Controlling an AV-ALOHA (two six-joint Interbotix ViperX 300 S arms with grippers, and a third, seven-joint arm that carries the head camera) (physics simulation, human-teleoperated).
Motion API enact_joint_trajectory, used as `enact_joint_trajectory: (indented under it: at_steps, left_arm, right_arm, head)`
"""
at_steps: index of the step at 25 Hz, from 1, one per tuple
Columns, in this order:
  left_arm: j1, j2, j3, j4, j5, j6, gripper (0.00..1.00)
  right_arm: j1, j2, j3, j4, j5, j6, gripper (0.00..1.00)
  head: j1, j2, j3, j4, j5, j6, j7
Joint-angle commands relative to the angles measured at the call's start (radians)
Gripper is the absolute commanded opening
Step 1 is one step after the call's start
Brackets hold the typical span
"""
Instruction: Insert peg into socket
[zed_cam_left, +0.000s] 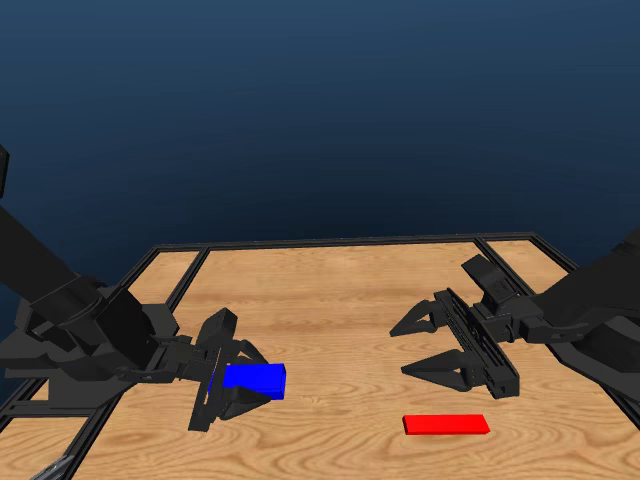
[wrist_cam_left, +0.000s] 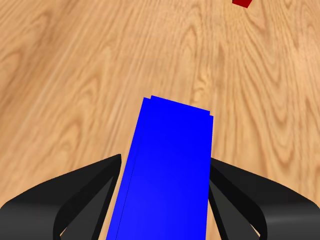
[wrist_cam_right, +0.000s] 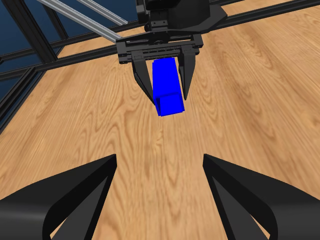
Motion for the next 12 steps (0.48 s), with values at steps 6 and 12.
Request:
enact_joint_trajectory:
  at_steps: [6, 12]
  left_arm:
    - [-0.055, 0.078, -0.091, -0.066, 0.08, -0.022, 0.0]
    - [-0.008, -0.036, -0.157, -0.042, 0.057, 0.111, 0.0]
  right_arm:
    - [0.269, 0.163, 0.015, 0.174, -0.068, 0.168, 1.0]
    - [0.414, 0.332, -0.011, 0.281, -0.106, 0.307, 1.0]
  head:
    - [-0.042, -0.025, 0.006, -0.016, 0.01, -0.008, -0.047]
    - [-0.106, -0.05, 0.018, -0.036, 0.029, -0.016, -0.039]
